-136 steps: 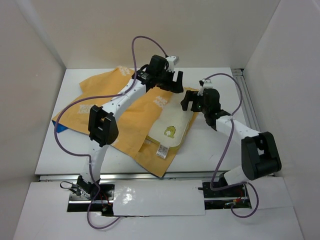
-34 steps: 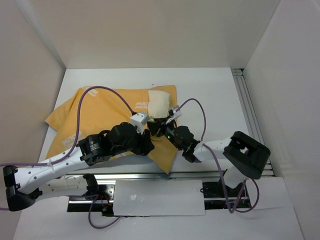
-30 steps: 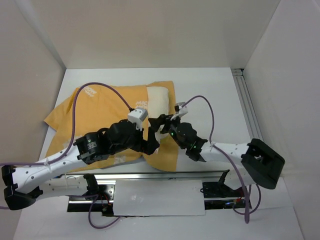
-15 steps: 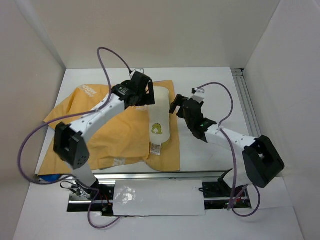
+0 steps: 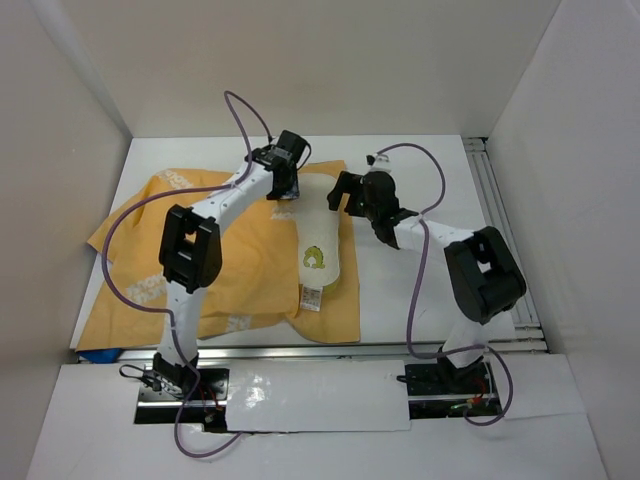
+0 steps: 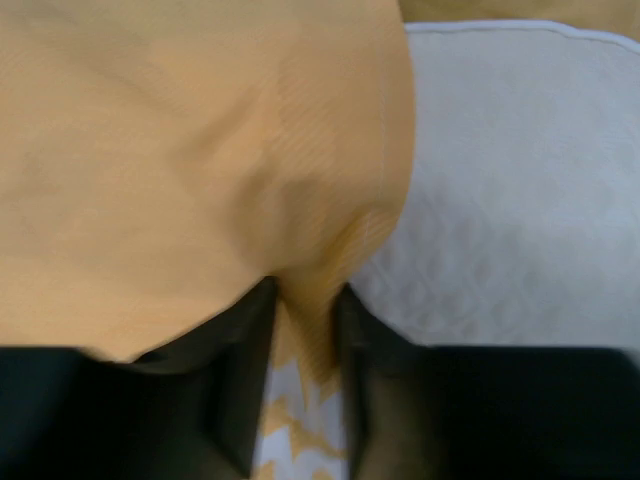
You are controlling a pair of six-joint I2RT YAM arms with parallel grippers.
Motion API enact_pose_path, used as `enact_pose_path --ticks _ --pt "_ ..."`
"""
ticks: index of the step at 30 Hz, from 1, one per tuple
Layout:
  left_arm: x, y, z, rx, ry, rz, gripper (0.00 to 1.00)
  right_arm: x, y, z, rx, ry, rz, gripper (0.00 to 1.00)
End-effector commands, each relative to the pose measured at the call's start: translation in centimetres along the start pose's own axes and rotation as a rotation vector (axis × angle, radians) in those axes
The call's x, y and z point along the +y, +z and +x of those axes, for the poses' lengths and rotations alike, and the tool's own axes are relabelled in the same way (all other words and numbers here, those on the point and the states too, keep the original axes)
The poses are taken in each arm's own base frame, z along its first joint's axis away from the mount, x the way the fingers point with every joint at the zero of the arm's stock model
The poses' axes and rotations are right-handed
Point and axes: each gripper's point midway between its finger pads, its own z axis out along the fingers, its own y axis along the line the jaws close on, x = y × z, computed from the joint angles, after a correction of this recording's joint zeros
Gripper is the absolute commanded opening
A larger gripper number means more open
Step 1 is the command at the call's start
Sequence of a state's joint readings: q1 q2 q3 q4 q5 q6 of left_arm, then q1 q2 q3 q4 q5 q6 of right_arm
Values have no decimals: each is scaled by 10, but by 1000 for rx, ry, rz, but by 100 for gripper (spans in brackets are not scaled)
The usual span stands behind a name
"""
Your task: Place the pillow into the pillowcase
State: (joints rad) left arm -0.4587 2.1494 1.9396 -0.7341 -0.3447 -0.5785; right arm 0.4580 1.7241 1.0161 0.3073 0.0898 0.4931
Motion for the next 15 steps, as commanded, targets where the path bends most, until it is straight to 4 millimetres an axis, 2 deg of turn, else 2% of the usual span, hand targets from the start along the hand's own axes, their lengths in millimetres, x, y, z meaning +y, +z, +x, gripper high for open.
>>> enact_pose_path --ticks 1,4,5,6,7,8,9,10,11,12,15 --pt "23 -6 -19 -34 -52 -53 35 20 19 -23 -44 -8 -106 98" --pt "29 -12 -29 -53 -55 -43 16 29 32 -18 -14 -10 -149 100" --pt "30 -12 -29 -53 -46 -43 0 36 36 -23 -16 -2 -172 100" --pt "30 -16 -32 -61 -48 -39 0 32 46 -7 31 -2 -169 100" --pt "28 -15 -36 -76 -40 -32 0 41 49 1 75 5 -222 100" --pt "25 -20 -40 -88 -36 -11 0 52 53 -3 85 13 -259 98" --pt "23 -25 -45 -104 -26 9 0 51 61 13 132 14 -283 96" --pt "19 -27 -53 -127 -25 29 0 59 62 16 144 12 -330 92" --pt "16 -34 -60 -149 -22 49 0 70 60 23 182 20 -403 88" --pt "15 -39 -62 -154 -25 62 0 77 59 24 189 16 -447 72" --pt "3 -58 -78 -199 -8 111 0 92 47 29 216 -11 -591 45"
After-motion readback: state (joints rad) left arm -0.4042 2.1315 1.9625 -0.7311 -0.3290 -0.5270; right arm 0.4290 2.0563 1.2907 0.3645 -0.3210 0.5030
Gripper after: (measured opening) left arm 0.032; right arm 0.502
